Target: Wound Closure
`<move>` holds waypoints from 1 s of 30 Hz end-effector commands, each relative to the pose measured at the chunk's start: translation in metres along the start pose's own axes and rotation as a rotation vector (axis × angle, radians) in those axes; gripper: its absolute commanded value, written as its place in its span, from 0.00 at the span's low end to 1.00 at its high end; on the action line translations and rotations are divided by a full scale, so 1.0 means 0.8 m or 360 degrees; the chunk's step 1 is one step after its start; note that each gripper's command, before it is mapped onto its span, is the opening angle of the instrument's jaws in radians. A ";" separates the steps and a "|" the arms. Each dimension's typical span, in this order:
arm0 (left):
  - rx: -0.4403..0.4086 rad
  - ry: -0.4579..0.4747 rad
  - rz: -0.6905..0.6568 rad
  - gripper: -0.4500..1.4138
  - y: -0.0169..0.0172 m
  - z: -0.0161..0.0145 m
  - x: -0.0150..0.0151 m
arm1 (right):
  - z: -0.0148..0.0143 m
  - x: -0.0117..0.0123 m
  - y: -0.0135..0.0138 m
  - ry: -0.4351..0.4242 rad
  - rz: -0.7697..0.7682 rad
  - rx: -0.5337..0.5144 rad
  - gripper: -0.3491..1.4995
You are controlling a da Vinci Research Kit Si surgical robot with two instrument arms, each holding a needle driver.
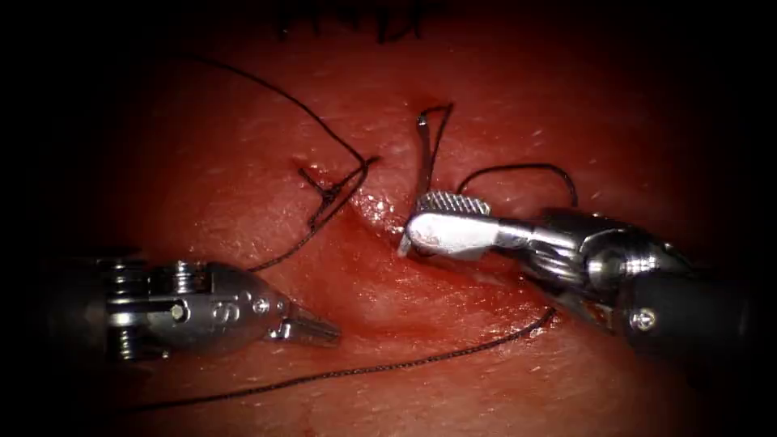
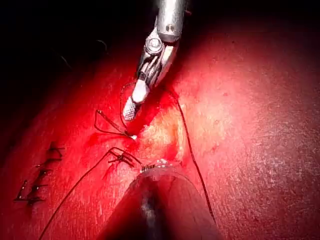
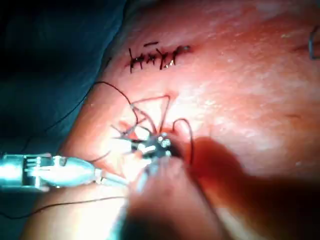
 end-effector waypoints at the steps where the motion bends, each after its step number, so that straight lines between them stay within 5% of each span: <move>1: -0.0002 0.0001 0.0002 0.00 0.0000 0.0012 0.0001 | 0.0018 -0.0013 0.0004 -0.0040 -0.0231 -0.0002 0.83; 8: -0.0008 0.0002 0.0005 0.01 0.0000 0.0011 -0.0002 | 0.0040 -0.0006 0.0023 -0.0084 -0.0607 -0.0051 0.83; 21: -0.0011 0.0002 0.0008 0.01 -0.0001 0.0009 -0.0004 | -0.0040 -0.0005 0.0033 -0.0256 -0.0478 -0.0063 0.55; 27: -0.0010 0.0002 0.0008 0.01 -0.0001 0.0010 -0.0003 | -0.0021 0.0006 0.0042 -0.0209 -0.0469 -0.0103 0.77; 30: -0.0010 0.0002 0.0008 0.01 -0.0001 0.0009 -0.0004 | 0.0000 0.0009 0.0049 -0.0183 -0.0469 -0.0152 0.79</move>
